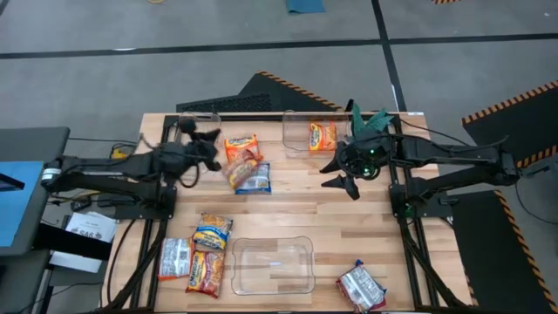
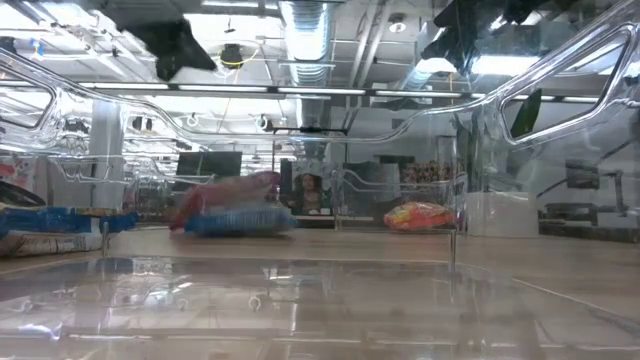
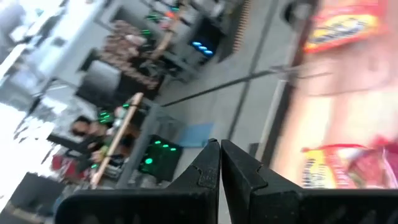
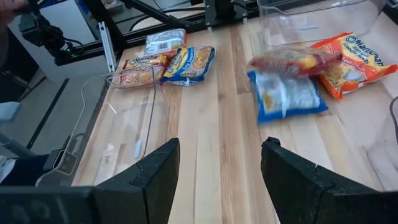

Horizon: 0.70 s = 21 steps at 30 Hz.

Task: Sort Maruchan noodles
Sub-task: Put the top red noodle pack into the top left transparent bin

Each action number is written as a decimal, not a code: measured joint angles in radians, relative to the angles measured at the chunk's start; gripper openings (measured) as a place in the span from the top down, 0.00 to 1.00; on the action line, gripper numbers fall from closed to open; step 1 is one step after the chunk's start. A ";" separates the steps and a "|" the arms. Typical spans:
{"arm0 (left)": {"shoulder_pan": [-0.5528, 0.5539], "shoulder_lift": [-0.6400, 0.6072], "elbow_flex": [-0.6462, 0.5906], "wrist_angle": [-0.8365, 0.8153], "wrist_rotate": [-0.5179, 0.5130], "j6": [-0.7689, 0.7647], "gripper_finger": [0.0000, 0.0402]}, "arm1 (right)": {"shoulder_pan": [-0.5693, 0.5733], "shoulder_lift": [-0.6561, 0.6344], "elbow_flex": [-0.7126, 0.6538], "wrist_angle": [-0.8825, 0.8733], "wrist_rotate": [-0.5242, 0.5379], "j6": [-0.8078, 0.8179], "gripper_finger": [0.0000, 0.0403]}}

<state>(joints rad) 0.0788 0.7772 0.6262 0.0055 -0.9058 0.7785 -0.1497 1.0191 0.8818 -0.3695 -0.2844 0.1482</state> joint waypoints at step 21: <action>-0.017 0.260 0.035 -0.106 0.555 -0.548 0.64 | -0.001 0.000 0.000 0.008 0.002 -0.025 0.39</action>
<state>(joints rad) 0.0619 1.0368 0.6610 -0.1001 -0.3504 0.2303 -0.1509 1.0191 0.8818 -0.3614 -0.2821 0.1234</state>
